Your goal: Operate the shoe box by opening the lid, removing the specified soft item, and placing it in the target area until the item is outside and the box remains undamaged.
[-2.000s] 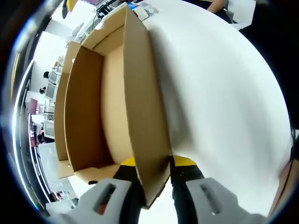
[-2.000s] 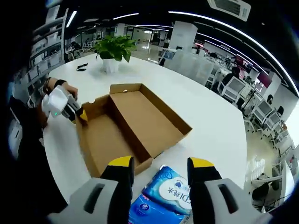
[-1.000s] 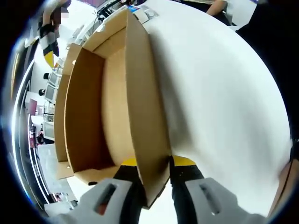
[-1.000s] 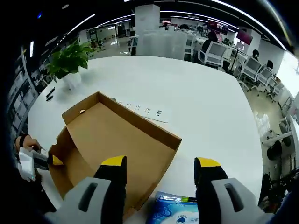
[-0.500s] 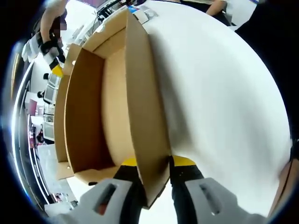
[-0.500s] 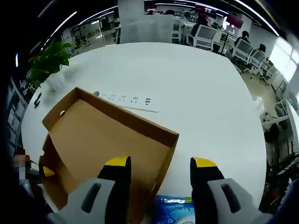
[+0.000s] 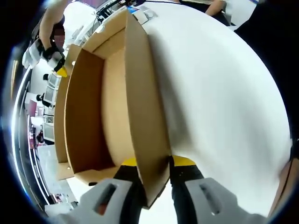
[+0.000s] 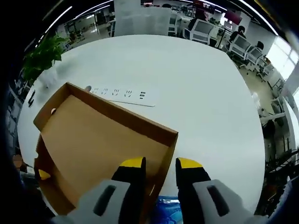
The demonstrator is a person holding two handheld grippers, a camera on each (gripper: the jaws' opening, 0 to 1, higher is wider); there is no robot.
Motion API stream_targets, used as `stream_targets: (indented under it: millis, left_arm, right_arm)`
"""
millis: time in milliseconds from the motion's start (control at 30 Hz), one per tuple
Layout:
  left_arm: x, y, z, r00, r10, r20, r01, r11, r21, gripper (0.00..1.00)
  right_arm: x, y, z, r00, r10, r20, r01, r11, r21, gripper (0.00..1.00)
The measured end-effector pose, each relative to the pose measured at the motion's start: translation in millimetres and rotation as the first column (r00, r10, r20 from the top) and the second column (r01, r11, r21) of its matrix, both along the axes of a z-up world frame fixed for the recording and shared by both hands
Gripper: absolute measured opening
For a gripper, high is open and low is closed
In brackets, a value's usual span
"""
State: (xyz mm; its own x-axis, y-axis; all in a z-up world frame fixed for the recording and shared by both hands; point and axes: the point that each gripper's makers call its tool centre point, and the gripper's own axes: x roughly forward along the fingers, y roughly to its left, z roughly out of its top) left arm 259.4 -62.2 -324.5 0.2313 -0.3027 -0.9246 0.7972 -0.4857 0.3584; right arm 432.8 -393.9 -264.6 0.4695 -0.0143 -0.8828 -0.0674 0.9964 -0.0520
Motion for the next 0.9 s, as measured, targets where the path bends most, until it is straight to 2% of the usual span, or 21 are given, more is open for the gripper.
stream_targets:
  millis: [233,567,833,900]
  left_arm:
    - [-1.0,-1,0.0,1.0,-0.004,-0.002,0.004,1.0,-0.002,0.19]
    - [-1.6,-1,-0.1,1.0,-0.006,-0.001,0.006,1.0,-0.001,0.19]
    - [-2.0,-2,-0.3,1.0,-0.005,0.001,0.005,1.0,-0.001,0.19]
    - [-2.1,-1,-0.3,1.0,-0.006,0.001,0.006,1.0,-0.001,0.19]
  right_arm:
    - [-7,2,-4.9,1.0,0.017,-0.021,-0.018,0.999,-0.032,0.18]
    - [-16,2,-4.5,1.0,0.015,-0.018,-0.016,0.998,-0.057,0.07]
    - [-20,5,-2.3,1.0,0.012,-0.015,-0.013,0.998,-0.061,0.06]
    - [-28,12,-2.0,1.0,0.023,-0.012,-0.024,0.997,-0.07,0.07]
